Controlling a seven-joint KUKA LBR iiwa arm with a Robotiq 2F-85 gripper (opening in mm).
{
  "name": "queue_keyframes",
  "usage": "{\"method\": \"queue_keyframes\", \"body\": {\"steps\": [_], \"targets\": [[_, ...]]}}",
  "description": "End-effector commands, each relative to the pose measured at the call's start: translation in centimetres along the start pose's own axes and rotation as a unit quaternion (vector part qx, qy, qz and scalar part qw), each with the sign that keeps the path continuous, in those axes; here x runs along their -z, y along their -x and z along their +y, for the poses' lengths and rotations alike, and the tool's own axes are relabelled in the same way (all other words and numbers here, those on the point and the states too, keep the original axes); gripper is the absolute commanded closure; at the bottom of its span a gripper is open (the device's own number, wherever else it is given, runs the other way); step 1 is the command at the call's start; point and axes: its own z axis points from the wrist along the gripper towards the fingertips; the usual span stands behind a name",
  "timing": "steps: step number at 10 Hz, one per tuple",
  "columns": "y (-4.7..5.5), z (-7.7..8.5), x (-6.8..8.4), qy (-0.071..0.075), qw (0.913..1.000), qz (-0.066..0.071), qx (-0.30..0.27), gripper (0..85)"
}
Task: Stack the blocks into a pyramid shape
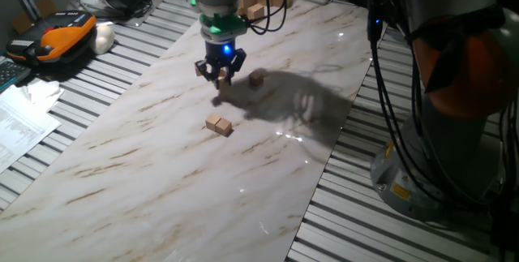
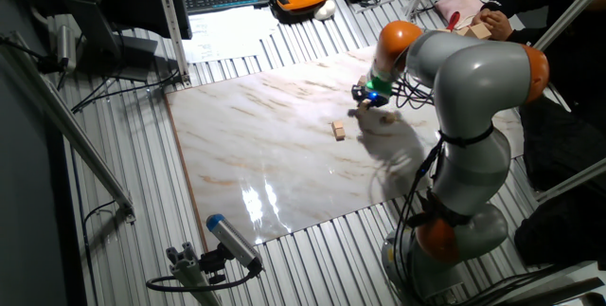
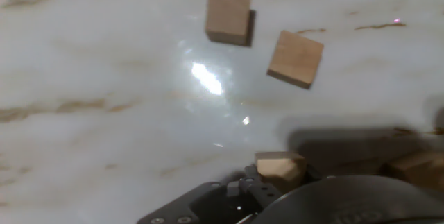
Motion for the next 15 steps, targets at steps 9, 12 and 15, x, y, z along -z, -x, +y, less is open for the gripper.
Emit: {"method": "queue_keyframes", "body": {"steps": [9, 12, 15], "targets": [[-5.2, 6.3, -0.7, 0.025, 0.9878, -0.017, 0.153, 85.0], [-5.5, 6.4, -0.9, 0.023, 0.9865, -0.018, 0.161, 85.0], [-6.0, 6.5, -1.3, 0.022, 0.9857, -0.021, 0.166, 85.0]]}}
